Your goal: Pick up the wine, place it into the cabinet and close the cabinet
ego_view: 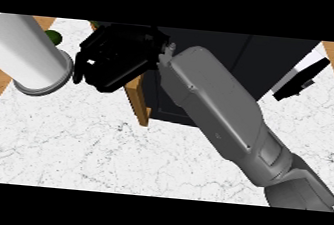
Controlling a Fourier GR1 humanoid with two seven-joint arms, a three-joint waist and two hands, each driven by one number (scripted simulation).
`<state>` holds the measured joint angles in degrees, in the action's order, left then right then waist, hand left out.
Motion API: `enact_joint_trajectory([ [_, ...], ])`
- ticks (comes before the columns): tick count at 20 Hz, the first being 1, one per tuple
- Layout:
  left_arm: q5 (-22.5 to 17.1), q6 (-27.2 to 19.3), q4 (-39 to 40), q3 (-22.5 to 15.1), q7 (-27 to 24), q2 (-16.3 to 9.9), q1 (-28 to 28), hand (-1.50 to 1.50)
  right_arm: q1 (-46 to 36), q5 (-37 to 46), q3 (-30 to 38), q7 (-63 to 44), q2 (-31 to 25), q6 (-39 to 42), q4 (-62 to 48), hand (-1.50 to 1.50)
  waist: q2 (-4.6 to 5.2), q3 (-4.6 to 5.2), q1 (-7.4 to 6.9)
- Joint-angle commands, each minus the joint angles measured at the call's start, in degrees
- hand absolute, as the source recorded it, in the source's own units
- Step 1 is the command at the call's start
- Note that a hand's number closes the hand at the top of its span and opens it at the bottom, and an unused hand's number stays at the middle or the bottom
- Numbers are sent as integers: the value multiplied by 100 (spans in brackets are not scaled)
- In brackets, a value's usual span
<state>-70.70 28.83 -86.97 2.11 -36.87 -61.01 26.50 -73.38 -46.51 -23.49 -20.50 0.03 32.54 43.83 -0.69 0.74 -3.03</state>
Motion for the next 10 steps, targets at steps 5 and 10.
enact_joint_trajectory([
  [5, 88, 147, 37, 57, 39, 164, -123, -150, -72, 260, 662, 714, -781, -467, -620, 150, 160, -64, 154],
  [10, 123, 162, -108, 147, 111, 128, -31, -150, 88, 514, 700, 1014, -1090, -647, -567, 150, 157, -74, 139],
])
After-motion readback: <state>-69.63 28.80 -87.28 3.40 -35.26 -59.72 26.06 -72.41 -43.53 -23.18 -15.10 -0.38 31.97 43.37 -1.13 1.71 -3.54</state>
